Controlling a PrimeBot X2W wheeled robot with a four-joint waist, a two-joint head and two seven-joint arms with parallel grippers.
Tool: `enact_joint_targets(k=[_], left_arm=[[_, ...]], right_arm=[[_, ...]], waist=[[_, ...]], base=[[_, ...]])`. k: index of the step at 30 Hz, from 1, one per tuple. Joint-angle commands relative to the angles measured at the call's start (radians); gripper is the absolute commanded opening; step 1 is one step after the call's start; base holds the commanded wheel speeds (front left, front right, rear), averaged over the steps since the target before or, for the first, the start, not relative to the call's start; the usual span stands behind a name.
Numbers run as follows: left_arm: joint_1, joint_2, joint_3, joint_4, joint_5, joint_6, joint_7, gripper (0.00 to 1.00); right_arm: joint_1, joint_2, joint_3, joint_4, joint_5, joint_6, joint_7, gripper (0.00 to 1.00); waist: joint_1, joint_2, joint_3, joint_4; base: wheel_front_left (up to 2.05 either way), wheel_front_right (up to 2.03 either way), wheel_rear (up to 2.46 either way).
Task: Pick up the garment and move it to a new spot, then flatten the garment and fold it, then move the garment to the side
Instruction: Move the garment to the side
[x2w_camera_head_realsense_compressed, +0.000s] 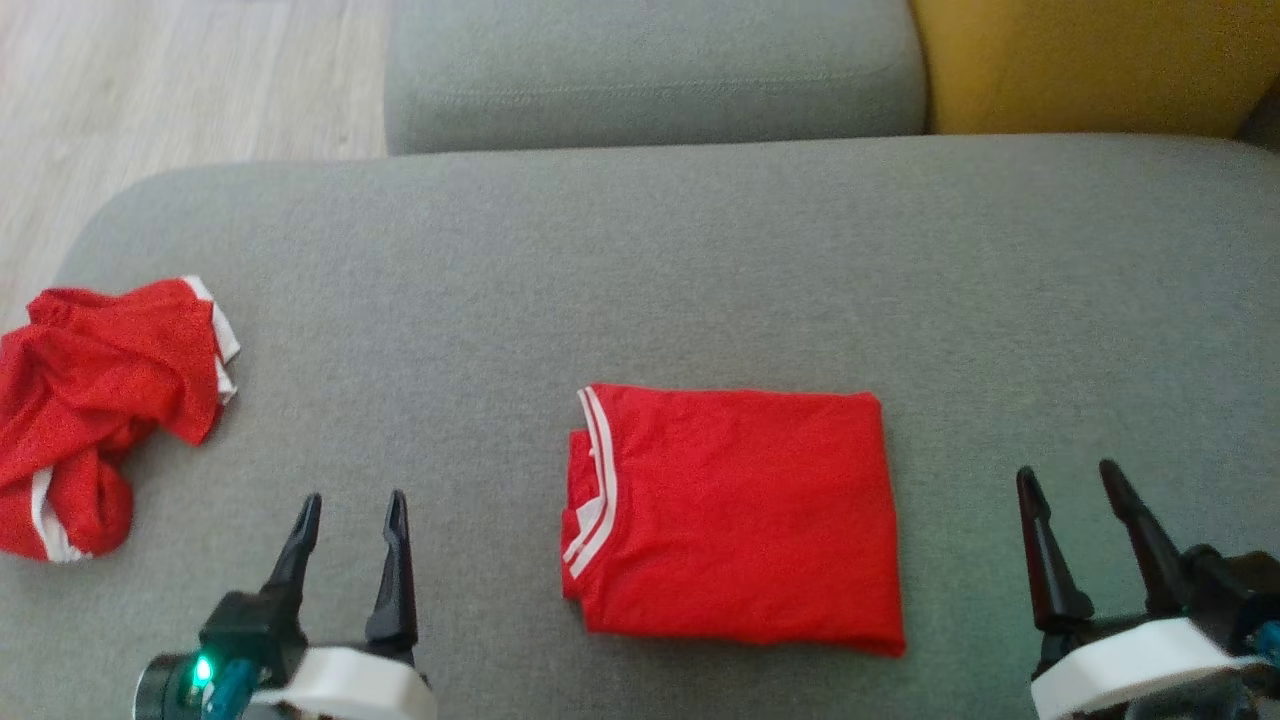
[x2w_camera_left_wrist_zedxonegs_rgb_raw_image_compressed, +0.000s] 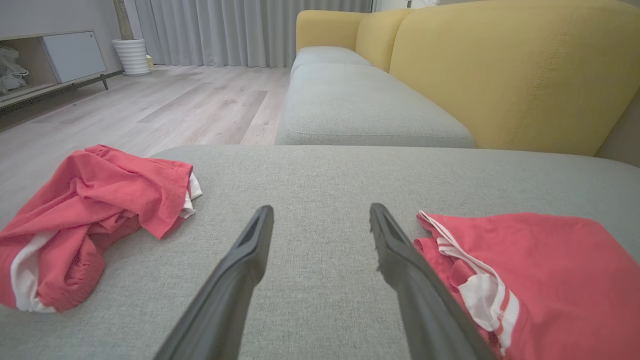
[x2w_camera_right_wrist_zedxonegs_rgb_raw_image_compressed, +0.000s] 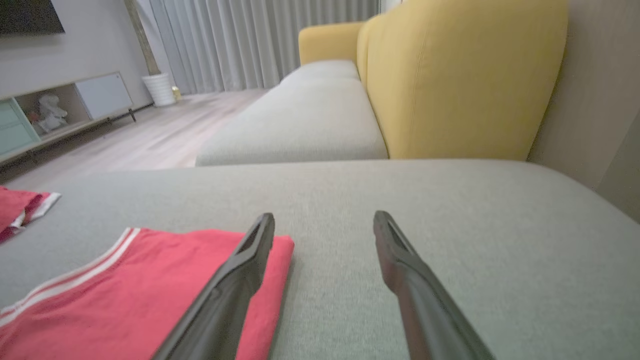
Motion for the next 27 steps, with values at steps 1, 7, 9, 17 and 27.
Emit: enact_joint_targets(k=[1,7,9,17,27], left_arm=[[-0.072,0.003,0.029,-0.038,0.0,0.005,-0.015,1.0],[-0.143,-0.019,0.017,-0.026,0.002,-0.009,-0.036,1.0],[-0.171,-0.029,0.009,-0.021,0.01,-0.014,-0.044,1.0],[-0.23,-0.058,0.0,0.005,0.022,-0.032,-0.061,1.0],[-0.242,-0.074,0.015,0.005,0.039,-0.045,-0.065,1.0]], right_arm=[[-0.041,-0.015,0.015,-0.011,0.002,0.007,0.001,1.0],[-0.116,-0.014,0.032,0.169,0.024,0.007,0.017,1.0],[-0.141,-0.01,0.034,0.239,0.035,0.007,0.029,1.0],[-0.202,0.003,0.066,0.42,0.064,0.007,0.081,1.0],[-0.252,0.005,0.132,0.473,0.109,0.007,0.127,0.0]], waist=[[0.0,0.0,0.024,0.022],[0.0,0.0,0.09,0.087],[0.0,0.0,0.11,0.112],[0.0,0.0,0.145,0.158],[0.0,0.0,0.159,0.107]], base=[[0.0,0.0,0.0],[0.0,0.0,0.0],[0.0,0.0,0.0],[0.0,0.0,0.0],[0.0,0.0,0.0]])
